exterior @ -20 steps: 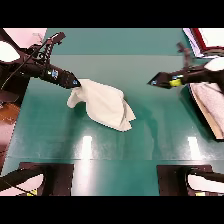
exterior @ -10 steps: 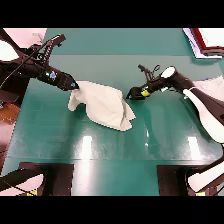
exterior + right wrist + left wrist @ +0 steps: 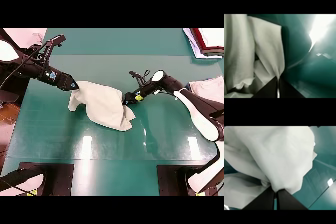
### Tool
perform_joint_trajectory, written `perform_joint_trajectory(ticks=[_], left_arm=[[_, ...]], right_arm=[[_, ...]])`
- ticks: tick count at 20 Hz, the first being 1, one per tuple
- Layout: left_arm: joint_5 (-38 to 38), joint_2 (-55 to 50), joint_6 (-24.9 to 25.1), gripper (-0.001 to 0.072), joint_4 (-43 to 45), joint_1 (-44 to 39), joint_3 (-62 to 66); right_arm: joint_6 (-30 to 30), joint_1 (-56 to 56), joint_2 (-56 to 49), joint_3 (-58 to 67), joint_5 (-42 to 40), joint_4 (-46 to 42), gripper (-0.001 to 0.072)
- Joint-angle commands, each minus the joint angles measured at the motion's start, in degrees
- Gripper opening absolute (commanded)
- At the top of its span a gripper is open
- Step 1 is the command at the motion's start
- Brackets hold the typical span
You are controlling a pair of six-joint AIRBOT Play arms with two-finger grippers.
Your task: Fold the shirts.
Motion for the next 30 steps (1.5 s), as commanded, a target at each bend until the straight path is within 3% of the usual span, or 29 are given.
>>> perform_joint_trajectory(ticks=[1, 3, 6, 17, 23, 26, 30], left_arm=[[-1.4, 0.7, -0.8, 0.0022, 0.7, 0.0, 0.2], [-1.7, 2.3, -0.8, 0.0022, 3.5, 0.0, 2.5], [-1.7, 4.5, -0.4, 0.0023, 5.2, 0.0, 10.4], [-3.3, 5.3, -0.8, 0.0023, 4.3, 0.0, 37.7], [-3.3, 11.0, -1.5, 0.0023, 0.9, 0.0, 39.0], [-3.5, 11.3, -1.8, 0.0022, 1.4, 0.0, 36.8], [-4.2, 8.2, -1.8, 0.0022, 3.5, 0.0, 23.1]], right_arm=[[2.8, -0.1, 2.0, 0.1, -2.6, -4.6, 0.0014], [6.6, -2.6, 7.6, 0.1, -4.8, -12.2, 0.0014], [7.1, -9.5, 19.1, 0.2, -5.2, -19.0, 0.0014], [7.0, -28.9, 54.9, 0.2, -11.9, -19.4, 0.0014], [7.0, -33.7, 68.3, 0.1, -12.7, -19.4, 0.0014], [7.5, -34.7, 68.9, 0.1, -7.6, -19.3, 0.0014], [12.7, -34.5, 60.7, -0.8, 11.5, -19.2, 0.0014]])
